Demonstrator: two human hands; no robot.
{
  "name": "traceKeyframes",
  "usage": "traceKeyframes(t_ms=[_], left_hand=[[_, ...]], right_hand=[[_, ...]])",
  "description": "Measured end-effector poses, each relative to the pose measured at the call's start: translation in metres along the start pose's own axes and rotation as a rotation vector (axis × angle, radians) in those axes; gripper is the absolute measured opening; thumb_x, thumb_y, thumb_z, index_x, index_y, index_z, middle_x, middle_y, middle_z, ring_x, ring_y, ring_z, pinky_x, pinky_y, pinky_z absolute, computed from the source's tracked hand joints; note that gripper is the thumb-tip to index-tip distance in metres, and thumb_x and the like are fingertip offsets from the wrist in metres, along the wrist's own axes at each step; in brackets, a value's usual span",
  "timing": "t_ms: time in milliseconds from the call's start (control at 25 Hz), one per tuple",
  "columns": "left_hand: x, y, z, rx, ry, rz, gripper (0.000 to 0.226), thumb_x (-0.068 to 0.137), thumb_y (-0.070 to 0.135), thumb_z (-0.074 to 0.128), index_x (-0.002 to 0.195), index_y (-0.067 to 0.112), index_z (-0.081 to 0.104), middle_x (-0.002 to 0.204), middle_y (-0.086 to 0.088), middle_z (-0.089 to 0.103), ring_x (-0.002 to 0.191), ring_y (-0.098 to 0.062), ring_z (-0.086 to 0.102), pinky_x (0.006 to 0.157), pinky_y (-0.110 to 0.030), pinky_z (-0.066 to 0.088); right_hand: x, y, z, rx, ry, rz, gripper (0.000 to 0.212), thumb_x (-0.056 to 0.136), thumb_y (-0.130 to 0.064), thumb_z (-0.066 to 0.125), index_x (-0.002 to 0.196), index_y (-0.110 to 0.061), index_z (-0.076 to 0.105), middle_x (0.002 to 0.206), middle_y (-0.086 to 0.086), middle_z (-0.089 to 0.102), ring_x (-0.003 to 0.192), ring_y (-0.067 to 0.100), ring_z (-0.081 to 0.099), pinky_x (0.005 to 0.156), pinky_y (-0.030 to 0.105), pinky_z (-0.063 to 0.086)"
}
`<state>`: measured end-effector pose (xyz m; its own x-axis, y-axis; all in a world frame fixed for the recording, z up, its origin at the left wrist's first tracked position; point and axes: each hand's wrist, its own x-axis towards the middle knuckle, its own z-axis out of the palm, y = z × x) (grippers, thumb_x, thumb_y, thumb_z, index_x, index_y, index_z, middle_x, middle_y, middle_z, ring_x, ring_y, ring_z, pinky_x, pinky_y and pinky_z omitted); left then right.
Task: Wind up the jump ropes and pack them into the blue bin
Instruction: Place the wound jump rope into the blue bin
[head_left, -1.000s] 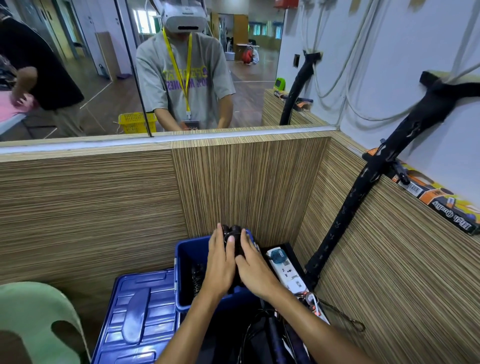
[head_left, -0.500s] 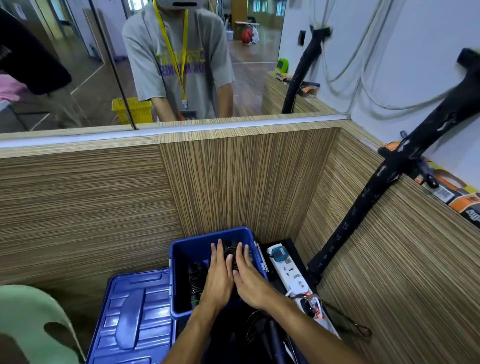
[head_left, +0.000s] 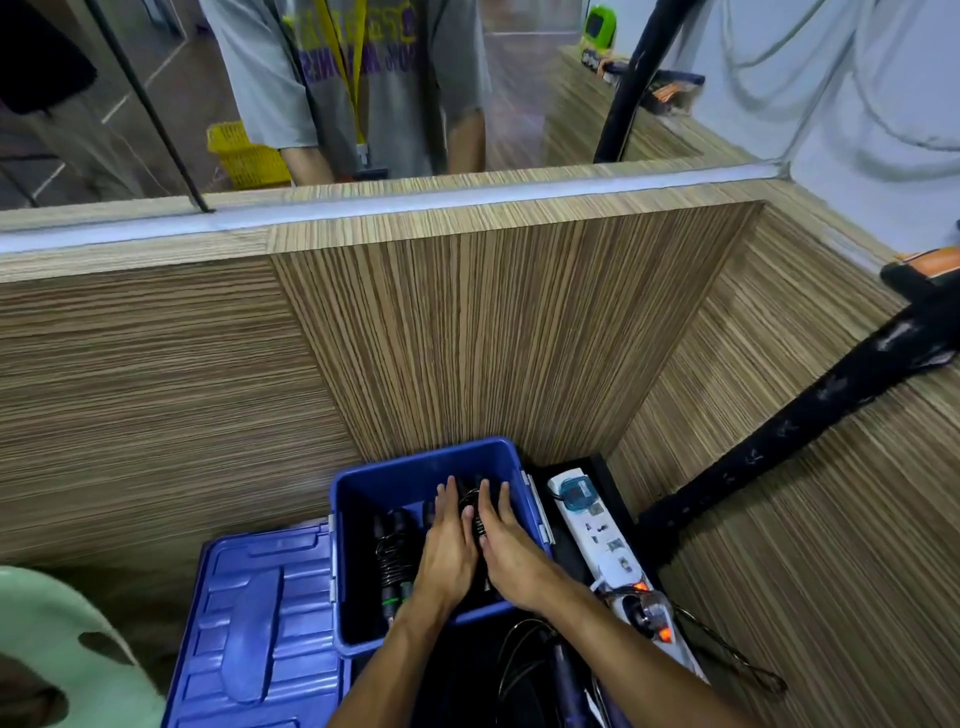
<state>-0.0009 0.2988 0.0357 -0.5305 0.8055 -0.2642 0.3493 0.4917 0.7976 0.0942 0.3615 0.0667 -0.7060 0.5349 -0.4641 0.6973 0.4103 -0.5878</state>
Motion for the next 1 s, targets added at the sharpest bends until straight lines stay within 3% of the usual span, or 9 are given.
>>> traceKeyframes(t_ms=[280,400,560,640,720,800,840,920,1000], left_hand=[[0.012,-0.010,0.004,0.353,-0.022,-0.049,0.056,0.105,0.035,0.018,0.155,0.018,-0.001,0.162,-0.003,0.008,0.149,-0.024,-0.010,0.120,-0.047,-0.001],[0.009,-0.010,0.001,0.477,-0.083,-0.047,0.059,0.104,0.040,0.015,0.154,0.021,-0.009,0.163,-0.001,0.001,0.148,-0.023,-0.013,0.120,-0.047,0.001],[0.010,-0.021,-0.013,0.600,-0.245,0.042,0.070,0.101,0.048,0.021,0.149,0.022,-0.023,0.160,0.001,-0.020,0.144,-0.021,-0.024,0.120,-0.046,-0.004],[0.010,-0.023,-0.018,0.679,-0.273,0.076,0.073,0.094,0.061,0.004,0.148,0.023,-0.026,0.157,0.003,-0.026,0.141,-0.018,-0.028,0.119,-0.045,-0.006],[0.004,-0.020,-0.017,0.760,-0.231,0.117,0.094,0.069,0.072,-0.032,0.147,0.020,-0.028,0.152,0.001,-0.033,0.139,-0.020,-0.032,0.117,-0.046,-0.009],[0.001,-0.019,-0.012,0.855,-0.194,0.141,0.099,0.060,0.065,-0.046,0.145,0.016,-0.032,0.150,-0.004,-0.038,0.138,-0.026,-0.034,0.115,-0.048,-0.012],[0.002,-0.020,-0.009,0.910,-0.192,0.137,0.088,0.070,0.063,-0.039,0.144,0.015,-0.034,0.151,-0.006,-0.038,0.138,-0.027,-0.035,0.115,-0.049,-0.013],[0.004,-0.017,-0.008,0.999,-0.228,0.078,0.071,0.094,0.054,0.000,0.143,0.015,-0.034,0.154,-0.008,-0.034,0.138,-0.029,-0.035,0.116,-0.052,-0.011],[0.005,-0.009,-0.010,1.036,-0.245,0.004,0.080,0.099,0.044,0.028,0.140,0.016,-0.035,0.155,-0.013,-0.030,0.141,-0.031,-0.031,0.117,-0.056,-0.007]], right_hand=[[0.014,0.001,0.016,-0.119,-0.003,0.036,0.093,0.097,0.000,0.045,0.149,-0.018,-0.029,0.145,0.008,-0.048,0.151,0.032,-0.004,0.118,0.044,0.028],[0.015,0.001,0.018,-0.157,0.027,0.059,0.090,0.099,-0.004,0.044,0.148,-0.016,-0.031,0.146,0.008,-0.046,0.151,0.031,-0.007,0.119,0.044,0.027],[0.014,-0.004,0.019,-0.213,0.131,0.064,0.097,0.086,0.016,0.046,0.152,-0.008,-0.022,0.153,0.008,-0.040,0.151,0.026,-0.011,0.121,0.038,0.023],[0.014,-0.005,0.020,-0.232,0.172,0.052,0.098,0.083,0.021,0.045,0.152,-0.005,-0.019,0.152,0.006,-0.042,0.148,0.023,-0.021,0.123,0.037,0.015],[0.014,-0.003,0.022,-0.234,0.143,0.052,0.097,0.084,0.018,0.046,0.150,-0.004,-0.023,0.150,0.006,-0.042,0.146,0.022,-0.026,0.124,0.036,0.009],[0.015,-0.001,0.021,-0.248,0.102,0.073,0.097,0.086,0.014,0.047,0.146,-0.002,-0.027,0.148,0.008,-0.045,0.144,0.023,-0.029,0.123,0.036,0.001],[0.015,-0.002,0.020,-0.273,0.084,0.091,0.097,0.087,0.013,0.047,0.145,-0.001,-0.029,0.147,0.010,-0.045,0.144,0.025,-0.030,0.123,0.036,0.000],[0.019,-0.005,0.020,-0.306,0.036,0.126,0.097,0.087,0.013,0.049,0.144,0.002,-0.029,0.148,0.014,-0.044,0.144,0.027,-0.029,0.123,0.039,0.003],[0.018,-0.009,0.018,-0.279,0.046,0.127,0.097,0.088,0.011,0.051,0.146,0.003,-0.026,0.151,0.015,-0.041,0.146,0.028,-0.025,0.123,0.039,0.007]])
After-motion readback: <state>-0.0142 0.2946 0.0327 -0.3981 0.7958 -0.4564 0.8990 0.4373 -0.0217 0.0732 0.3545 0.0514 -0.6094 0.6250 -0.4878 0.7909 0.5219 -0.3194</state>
